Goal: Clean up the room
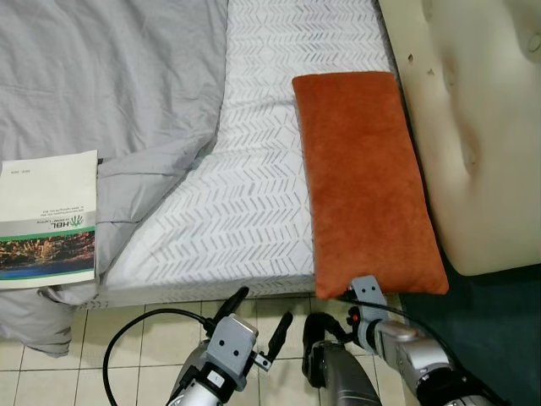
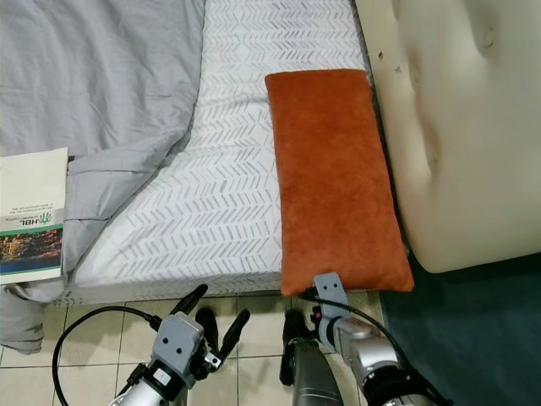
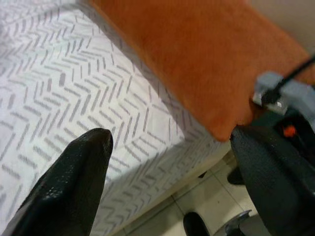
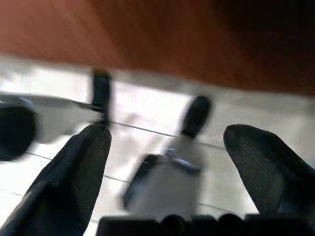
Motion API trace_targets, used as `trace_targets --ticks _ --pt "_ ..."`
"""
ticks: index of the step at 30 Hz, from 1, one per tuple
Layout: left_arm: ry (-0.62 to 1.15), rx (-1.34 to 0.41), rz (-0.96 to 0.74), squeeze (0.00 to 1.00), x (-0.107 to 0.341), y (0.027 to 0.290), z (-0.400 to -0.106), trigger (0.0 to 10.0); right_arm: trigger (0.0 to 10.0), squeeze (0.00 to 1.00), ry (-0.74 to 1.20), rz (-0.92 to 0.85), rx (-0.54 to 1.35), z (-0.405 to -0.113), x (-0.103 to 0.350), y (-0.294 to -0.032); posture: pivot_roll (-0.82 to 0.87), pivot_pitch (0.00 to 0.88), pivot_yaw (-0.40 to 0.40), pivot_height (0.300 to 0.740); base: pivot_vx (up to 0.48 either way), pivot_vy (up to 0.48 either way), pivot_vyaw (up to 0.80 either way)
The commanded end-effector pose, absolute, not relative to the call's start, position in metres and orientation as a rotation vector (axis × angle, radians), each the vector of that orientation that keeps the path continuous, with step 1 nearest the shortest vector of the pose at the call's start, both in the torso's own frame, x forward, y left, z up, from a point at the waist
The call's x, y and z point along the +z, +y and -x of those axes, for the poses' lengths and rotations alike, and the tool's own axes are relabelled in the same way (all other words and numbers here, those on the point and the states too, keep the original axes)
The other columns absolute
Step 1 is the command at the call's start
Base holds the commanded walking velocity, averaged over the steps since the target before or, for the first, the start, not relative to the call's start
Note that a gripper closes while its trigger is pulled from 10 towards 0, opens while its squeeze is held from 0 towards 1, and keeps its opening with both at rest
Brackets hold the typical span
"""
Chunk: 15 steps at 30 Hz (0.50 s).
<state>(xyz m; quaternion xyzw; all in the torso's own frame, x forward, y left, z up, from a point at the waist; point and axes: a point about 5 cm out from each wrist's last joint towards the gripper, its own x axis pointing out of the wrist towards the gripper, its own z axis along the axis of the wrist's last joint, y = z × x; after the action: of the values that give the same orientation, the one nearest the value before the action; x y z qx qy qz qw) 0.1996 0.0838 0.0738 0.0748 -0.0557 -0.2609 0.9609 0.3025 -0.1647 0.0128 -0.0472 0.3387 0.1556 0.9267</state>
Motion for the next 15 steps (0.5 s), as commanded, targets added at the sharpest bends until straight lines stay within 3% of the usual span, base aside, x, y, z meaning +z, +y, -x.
trace_targets --ticks 1,15 --pt "-0.055 -0.537 -0.154 0.00 0.064 0.085 -0.188 10.0 10.0 0.00 0.716 0.192 0.287 -0.296 0.002 -0.174 0.09 0.615 -0.038 0.740 0.000 0.000 0.00" --pt "-0.047 -0.533 -0.158 0.00 0.062 0.084 -0.189 10.0 10.0 0.00 0.599 0.353 0.268 -0.322 0.027 -0.191 0.07 0.597 -0.052 0.740 0.000 0.000 0.00"
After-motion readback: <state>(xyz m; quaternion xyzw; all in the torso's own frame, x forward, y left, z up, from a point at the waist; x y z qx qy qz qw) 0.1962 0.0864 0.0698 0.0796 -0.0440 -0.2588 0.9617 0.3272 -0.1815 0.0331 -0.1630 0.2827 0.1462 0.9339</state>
